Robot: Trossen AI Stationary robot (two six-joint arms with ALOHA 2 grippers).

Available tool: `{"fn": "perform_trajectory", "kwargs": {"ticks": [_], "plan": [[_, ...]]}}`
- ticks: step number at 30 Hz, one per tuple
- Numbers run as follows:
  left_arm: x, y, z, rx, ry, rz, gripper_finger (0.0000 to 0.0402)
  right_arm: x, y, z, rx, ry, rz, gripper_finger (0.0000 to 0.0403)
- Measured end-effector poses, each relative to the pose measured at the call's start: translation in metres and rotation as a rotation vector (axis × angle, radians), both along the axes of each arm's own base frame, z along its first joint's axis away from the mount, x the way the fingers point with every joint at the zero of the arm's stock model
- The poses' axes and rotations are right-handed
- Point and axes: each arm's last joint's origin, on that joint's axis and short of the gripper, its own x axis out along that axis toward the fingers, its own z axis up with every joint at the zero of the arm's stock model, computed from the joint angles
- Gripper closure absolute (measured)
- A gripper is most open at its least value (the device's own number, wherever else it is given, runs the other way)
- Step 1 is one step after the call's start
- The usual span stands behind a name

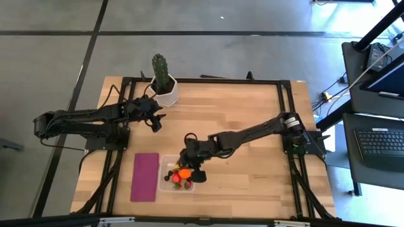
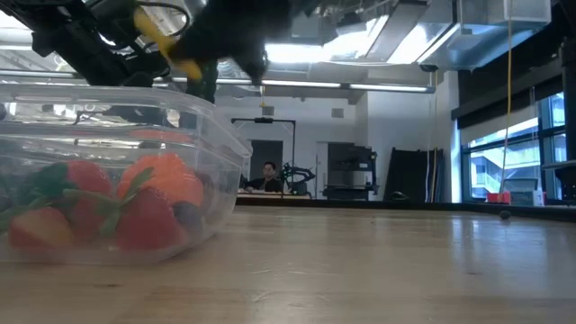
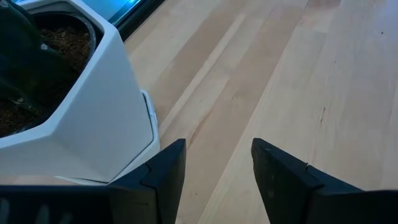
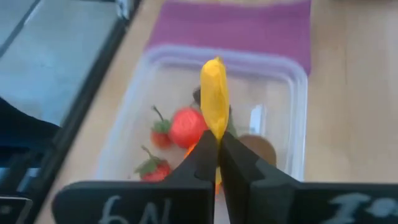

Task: Pick and placing Produce into tupperware
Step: Put the corn into the transparent bin, then put the blueberry into the transparent bin

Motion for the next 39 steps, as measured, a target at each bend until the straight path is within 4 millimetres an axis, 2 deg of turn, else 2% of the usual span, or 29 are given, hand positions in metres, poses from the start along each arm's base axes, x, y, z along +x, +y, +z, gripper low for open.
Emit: {"fn": "perform_trajectory", "kwargs": {"ticks": [6, 12, 20, 36, 39], "plan": [[0.000, 0.000, 0.000, 0.000, 0.000, 0.000, 0.0225, -0.008, -0.002, -0.029, 0.001, 0.044, -0.022, 0.0391], [0.000, 0.000, 0.000, 0.000, 0.000, 0.000, 0.0225, -0.014, -0.004, -0.044, -0.007, 0.084, -0.024, 0.0391], [0.000, 0.000, 0.000, 0.000, 0.000, 0.000, 0.0225, -0.012, -0.003, -0.042, 0.000, 0.050, -0.020, 0.0378], [0.000, 0.000, 0.000, 0.000, 0.000, 0.000, 0.0225, -0.009, -0.002, -0.039, -0.008, 0.010, -0.002, 0.0284], [0.000, 0.000, 0.000, 0.000, 0.000, 0.000, 0.0225, -0.006, -0.002, -0.031, -0.002, -0.015, -0.003, 0.0266]]}}
